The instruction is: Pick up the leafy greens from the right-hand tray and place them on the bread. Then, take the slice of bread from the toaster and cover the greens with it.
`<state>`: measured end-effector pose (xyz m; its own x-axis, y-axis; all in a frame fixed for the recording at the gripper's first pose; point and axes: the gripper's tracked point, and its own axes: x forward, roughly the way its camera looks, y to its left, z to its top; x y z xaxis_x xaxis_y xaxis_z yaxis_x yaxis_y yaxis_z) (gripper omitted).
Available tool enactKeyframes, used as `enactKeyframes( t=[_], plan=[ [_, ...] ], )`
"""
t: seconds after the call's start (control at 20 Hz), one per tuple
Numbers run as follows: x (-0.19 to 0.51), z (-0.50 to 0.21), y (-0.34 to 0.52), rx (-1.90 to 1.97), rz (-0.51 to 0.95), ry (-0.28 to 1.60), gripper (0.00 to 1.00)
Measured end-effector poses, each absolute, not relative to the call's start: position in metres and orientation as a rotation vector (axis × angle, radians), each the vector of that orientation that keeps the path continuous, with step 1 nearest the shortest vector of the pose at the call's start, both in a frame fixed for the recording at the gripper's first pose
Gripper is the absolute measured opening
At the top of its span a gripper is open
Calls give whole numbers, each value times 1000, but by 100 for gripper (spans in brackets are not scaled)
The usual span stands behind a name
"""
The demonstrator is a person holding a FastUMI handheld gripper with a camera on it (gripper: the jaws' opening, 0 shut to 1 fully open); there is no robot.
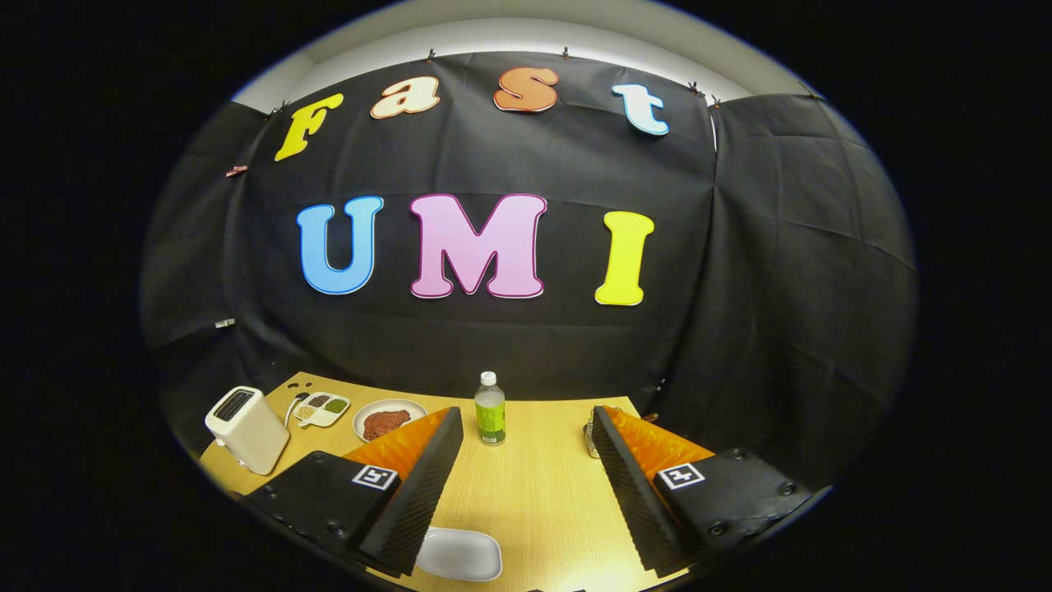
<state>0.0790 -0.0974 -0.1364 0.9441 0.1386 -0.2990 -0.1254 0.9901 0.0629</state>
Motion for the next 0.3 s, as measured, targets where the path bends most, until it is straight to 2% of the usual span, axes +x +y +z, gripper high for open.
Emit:
enactKeyframes(
  t=[0.3],
  plan=[
    [88,-151,-95,15,156,320,99]
  ],
)
